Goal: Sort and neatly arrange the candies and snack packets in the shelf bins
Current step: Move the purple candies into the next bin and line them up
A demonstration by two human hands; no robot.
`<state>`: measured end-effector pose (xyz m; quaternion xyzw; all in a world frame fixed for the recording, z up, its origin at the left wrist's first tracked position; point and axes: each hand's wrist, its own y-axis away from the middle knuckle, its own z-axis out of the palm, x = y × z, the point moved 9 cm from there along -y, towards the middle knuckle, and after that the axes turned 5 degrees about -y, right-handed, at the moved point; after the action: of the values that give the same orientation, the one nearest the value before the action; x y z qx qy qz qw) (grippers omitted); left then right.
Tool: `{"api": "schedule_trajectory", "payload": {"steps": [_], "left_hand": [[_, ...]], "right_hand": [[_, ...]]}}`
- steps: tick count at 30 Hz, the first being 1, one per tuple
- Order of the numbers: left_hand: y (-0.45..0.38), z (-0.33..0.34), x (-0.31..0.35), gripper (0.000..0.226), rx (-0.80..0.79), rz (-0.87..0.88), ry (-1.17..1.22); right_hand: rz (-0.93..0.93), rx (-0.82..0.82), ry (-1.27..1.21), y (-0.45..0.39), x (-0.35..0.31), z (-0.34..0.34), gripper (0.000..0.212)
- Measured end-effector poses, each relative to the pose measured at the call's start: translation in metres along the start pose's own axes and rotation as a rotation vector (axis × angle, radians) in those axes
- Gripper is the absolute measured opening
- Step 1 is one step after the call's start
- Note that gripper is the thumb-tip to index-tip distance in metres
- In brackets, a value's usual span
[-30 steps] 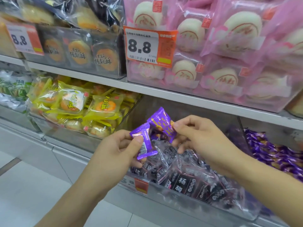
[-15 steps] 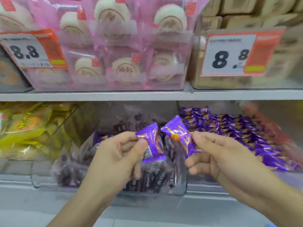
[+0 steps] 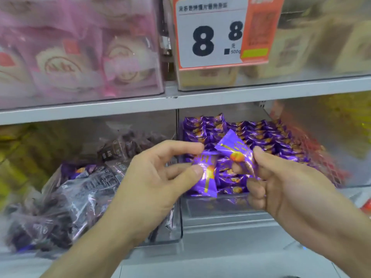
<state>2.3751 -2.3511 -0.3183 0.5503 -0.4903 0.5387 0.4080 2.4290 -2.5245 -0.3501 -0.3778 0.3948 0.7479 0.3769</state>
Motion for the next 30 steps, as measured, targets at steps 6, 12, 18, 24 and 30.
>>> {"api": "schedule_trajectory", "payload": {"steps": [6,12,18,24,30], "left_hand": [[-0.008,0.009,0.003,0.05,-0.018,0.002,0.076],[-0.008,0.008,-0.007,0.062,0.001,-0.092,0.085],[-0.006,0.015,-0.006,0.043,-0.127,-0.107,-0.001],[-0.002,0.021,0.008,0.029,-0.161,-0.058,-0.063],[-0.003,0.016,-0.001,0.036,-0.061,-0.147,0.187]], "right_hand": [[-0.034,0.004,-0.054,0.003,-0.013,-0.009,0.026],[-0.06,0.011,-0.047,0.002,-0.022,-0.008,0.036],[-0.17,-0.027,0.054,0.003,-0.03,-0.004,0.033],[-0.205,-0.11,0.202,0.008,-0.023,0.012,0.035],[-0.103,-0.061,0.048,0.003,-0.011,0.006,0.034]]}}
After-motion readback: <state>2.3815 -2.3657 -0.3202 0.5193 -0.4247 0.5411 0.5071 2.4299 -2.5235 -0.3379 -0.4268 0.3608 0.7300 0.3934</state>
